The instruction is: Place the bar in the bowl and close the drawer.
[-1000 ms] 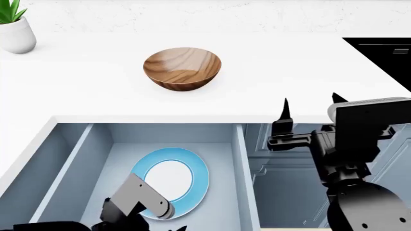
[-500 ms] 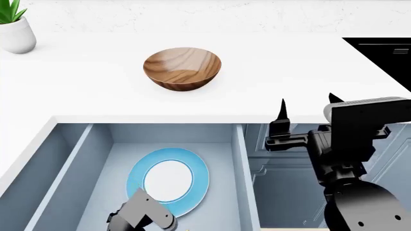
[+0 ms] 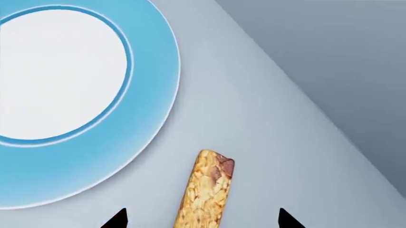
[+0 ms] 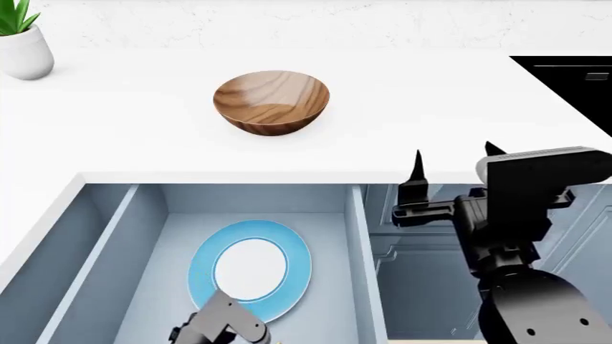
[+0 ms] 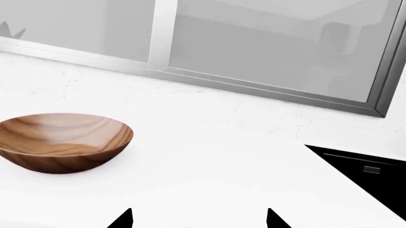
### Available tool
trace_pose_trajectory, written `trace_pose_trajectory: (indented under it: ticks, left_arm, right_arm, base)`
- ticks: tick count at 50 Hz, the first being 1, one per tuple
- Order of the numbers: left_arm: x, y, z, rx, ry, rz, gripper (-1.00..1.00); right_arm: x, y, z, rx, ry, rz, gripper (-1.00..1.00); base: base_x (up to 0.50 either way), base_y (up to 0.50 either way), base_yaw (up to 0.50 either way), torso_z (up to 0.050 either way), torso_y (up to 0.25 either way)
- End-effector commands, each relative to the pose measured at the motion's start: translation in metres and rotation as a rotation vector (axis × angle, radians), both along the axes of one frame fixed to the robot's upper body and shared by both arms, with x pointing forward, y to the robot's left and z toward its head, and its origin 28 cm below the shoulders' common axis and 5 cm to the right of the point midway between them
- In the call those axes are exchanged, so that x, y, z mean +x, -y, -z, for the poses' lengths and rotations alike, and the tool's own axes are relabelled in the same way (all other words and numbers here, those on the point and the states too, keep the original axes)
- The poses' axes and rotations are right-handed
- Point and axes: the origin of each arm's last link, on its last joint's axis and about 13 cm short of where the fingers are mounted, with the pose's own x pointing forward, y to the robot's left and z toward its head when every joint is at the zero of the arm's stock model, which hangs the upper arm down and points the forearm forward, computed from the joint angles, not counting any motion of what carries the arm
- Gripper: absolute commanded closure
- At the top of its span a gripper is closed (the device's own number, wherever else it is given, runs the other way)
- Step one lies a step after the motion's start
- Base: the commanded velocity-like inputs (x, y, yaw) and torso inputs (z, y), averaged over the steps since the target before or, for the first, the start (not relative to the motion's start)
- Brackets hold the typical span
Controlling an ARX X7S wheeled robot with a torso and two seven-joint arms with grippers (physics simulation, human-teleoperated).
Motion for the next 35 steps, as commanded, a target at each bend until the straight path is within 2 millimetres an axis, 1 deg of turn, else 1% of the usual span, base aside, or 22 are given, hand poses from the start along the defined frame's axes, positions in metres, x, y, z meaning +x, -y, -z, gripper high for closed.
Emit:
trace_pose_trajectory:
  ticks: [1, 18, 35]
  left_arm:
    - [0.004, 0.002, 0.013, 0.008, -0.028, -0.002, -1.00]
    - [0.007, 0.003, 0.025, 0.030, -0.062, -0.009, -1.00]
    - [0.004, 0.004, 0.040, 0.057, -0.102, -0.018, -1.00]
  right_arm:
    - [0.001, -0.001, 0.002, -0.001, -0.006, -0.001, -1.00]
    - [0.003, -0.001, 0.004, 0.000, -0.012, -0.002, -1.00]
    - [0.003, -0.002, 0.003, 0.000, -0.010, -0.004, -1.00]
  base:
    - [0.00, 0.00, 0.00, 0.000, 0.000]
    - [0.00, 0.00, 0.00, 0.000, 0.000]
    - [0.00, 0.00, 0.00, 0.000, 0.000]
